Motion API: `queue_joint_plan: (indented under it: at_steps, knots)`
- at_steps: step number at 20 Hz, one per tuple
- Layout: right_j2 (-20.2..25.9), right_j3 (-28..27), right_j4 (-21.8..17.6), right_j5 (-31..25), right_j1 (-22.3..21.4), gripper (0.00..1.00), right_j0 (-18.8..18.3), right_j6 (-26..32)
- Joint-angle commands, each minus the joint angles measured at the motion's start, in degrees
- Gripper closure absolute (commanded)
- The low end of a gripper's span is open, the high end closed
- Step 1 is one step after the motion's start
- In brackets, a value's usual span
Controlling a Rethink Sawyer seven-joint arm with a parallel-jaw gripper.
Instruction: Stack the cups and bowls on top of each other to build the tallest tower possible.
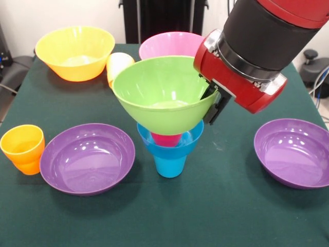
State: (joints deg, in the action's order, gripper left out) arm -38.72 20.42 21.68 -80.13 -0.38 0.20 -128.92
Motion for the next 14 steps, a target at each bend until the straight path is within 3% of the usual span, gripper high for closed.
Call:
queue_joint_plan:
  at_steps: [1,14]
  knots:
    - [6.81,8.92,-6.5,2.74,-2.69,1.0,0.47,18.21]
    - [6.07,4.87,-5.88,-1.69,-1.12,1.0,-0.5,18.83]
